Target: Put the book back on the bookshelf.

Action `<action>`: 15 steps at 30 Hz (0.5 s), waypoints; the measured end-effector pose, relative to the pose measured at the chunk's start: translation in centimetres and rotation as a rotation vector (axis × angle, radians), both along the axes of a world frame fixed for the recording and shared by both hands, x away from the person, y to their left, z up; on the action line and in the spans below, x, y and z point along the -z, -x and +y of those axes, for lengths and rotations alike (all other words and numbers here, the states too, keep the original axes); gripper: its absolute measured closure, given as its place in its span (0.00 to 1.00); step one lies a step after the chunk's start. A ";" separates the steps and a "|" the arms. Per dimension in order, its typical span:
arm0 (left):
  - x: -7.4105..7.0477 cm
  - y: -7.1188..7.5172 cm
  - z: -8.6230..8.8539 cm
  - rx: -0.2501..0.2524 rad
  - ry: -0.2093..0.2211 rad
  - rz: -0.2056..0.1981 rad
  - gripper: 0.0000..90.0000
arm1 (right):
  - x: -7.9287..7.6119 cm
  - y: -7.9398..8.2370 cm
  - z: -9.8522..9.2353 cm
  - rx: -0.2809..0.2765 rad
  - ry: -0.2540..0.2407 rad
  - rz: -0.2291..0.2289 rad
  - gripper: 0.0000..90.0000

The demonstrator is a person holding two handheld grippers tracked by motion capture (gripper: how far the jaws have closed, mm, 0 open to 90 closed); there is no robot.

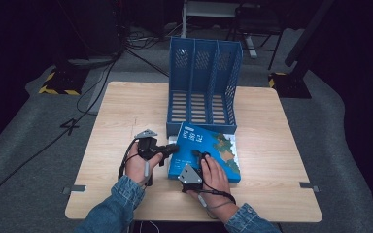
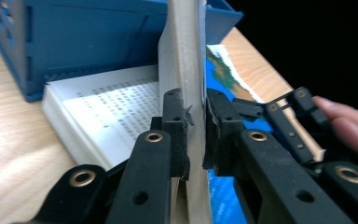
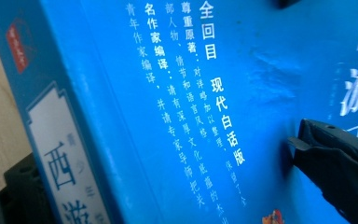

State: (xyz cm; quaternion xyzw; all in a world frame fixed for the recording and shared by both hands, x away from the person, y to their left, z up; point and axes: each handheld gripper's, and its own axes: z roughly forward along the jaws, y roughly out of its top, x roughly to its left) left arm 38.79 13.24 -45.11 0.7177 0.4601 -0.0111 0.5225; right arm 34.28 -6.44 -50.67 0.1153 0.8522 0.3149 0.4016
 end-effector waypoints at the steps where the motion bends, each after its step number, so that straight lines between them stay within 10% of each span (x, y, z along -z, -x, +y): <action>1: 0.3 -0.3 0.2 -0.007 0.021 0.010 0.84 | -0.1 -0.2 0.1 0.008 -0.001 0.016 0.01; 15: 1.5 -0.9 0.8 -0.038 -0.013 -0.004 0.62 | -0.8 -0.5 0.6 -0.033 0.066 0.056 0.16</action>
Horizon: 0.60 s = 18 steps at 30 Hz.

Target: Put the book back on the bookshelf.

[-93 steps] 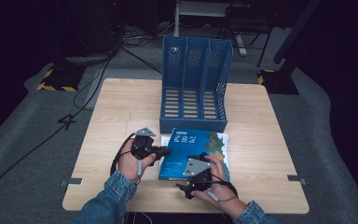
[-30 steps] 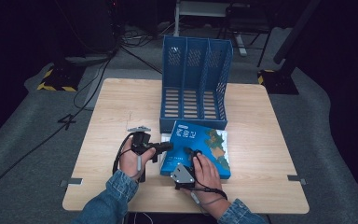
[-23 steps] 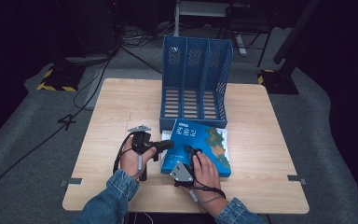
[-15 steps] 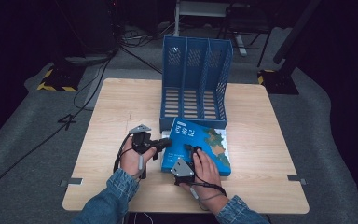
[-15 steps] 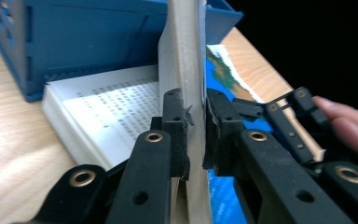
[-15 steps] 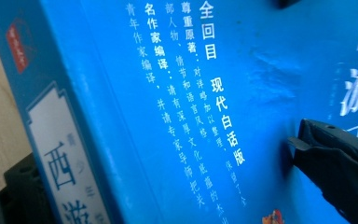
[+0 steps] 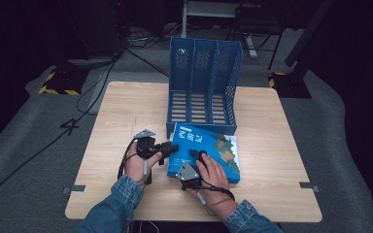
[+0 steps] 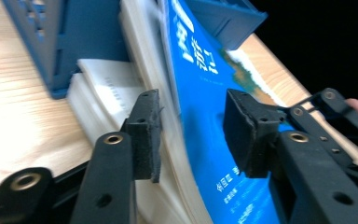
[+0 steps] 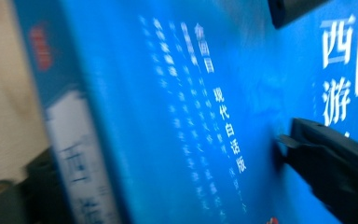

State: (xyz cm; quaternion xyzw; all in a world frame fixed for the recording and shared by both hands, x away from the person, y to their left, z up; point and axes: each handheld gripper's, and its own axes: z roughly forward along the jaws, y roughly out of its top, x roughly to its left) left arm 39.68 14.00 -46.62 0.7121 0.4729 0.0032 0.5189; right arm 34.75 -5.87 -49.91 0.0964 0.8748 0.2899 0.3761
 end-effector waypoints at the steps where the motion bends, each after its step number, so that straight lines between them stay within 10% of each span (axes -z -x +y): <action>1: 0.1 0.0 0.2 0.003 0.031 0.012 0.63 | -0.1 0.0 0.0 -0.026 0.017 0.019 0.21; 11: -0.5 0.8 3.8 -0.095 0.077 -0.057 0.57 | -2.1 0.7 0.4 -0.081 0.100 0.028 0.56; 18: 0.5 0.9 5.8 -0.138 -0.035 -0.048 0.56 | -5.1 0.2 -0.1 -0.049 0.057 0.077 0.67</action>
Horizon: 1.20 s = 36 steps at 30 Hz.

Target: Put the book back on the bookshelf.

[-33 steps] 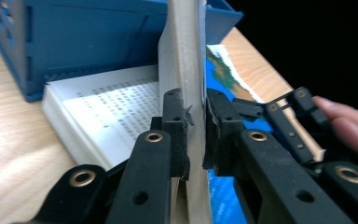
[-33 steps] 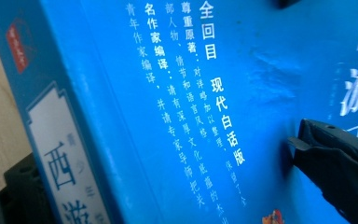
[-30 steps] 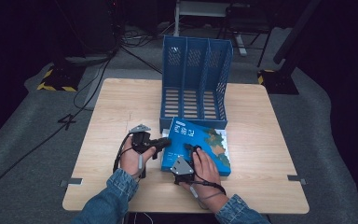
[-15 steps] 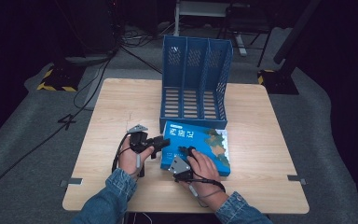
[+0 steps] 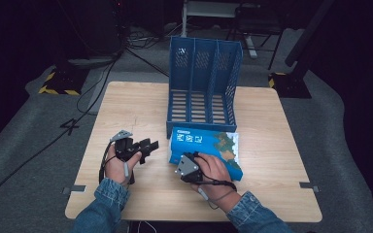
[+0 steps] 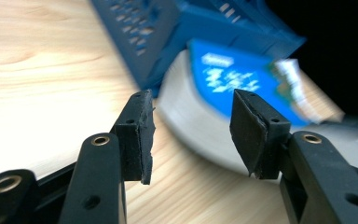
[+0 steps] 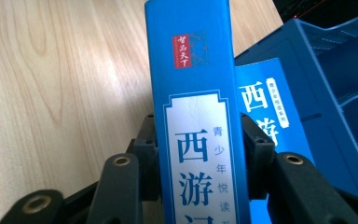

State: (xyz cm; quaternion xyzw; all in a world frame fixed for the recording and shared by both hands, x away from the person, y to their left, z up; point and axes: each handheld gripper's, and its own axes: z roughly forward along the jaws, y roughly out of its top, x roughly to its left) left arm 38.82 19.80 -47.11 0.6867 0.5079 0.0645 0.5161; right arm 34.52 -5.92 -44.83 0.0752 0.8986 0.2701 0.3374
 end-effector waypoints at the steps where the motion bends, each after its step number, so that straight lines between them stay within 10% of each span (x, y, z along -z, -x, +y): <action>1: 0.0 0.0 0.0 0.000 0.000 0.000 0.56 | -0.4 -0.2 -0.2 -0.006 -0.010 0.021 0.67; 13: 1.8 -0.5 1.6 -0.012 -0.299 -0.007 0.54 | -5.0 -2.0 -2.4 0.042 -0.197 0.174 0.68; 27: 3.1 -1.1 2.5 0.030 -0.430 -0.016 0.45 | -9.0 -3.5 -5.2 0.108 -0.375 0.265 0.68; 36: 3.2 -1.2 2.7 0.032 -0.443 -0.004 0.41 | -11.3 -4.1 -7.2 0.102 -0.457 0.306 0.69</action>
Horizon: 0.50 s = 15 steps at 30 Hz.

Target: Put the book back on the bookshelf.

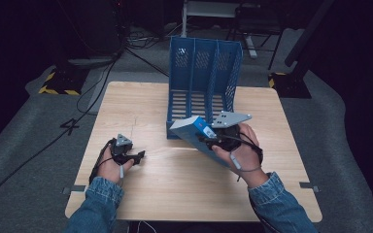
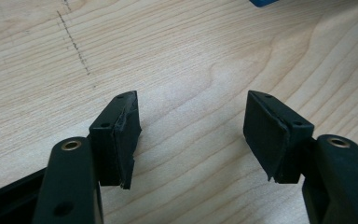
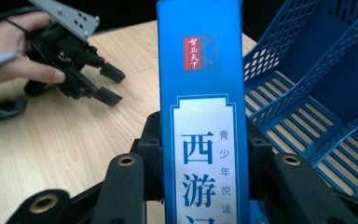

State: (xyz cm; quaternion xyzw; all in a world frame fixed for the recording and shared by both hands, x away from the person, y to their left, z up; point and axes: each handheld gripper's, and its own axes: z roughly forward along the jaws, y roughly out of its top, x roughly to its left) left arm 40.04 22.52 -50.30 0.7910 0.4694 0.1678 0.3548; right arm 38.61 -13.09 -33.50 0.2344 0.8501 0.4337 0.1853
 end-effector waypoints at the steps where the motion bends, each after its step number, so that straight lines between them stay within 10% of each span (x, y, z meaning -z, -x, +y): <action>1: 0.0 0.0 0.0 0.001 -0.011 -0.002 0.41 | -0.2 0.0 -0.2 -0.003 -0.006 0.001 0.69; 15: 0.1 -0.3 0.1 -0.010 -0.046 -0.006 0.31 | -1.8 0.2 -2.1 -0.021 -0.111 0.039 0.69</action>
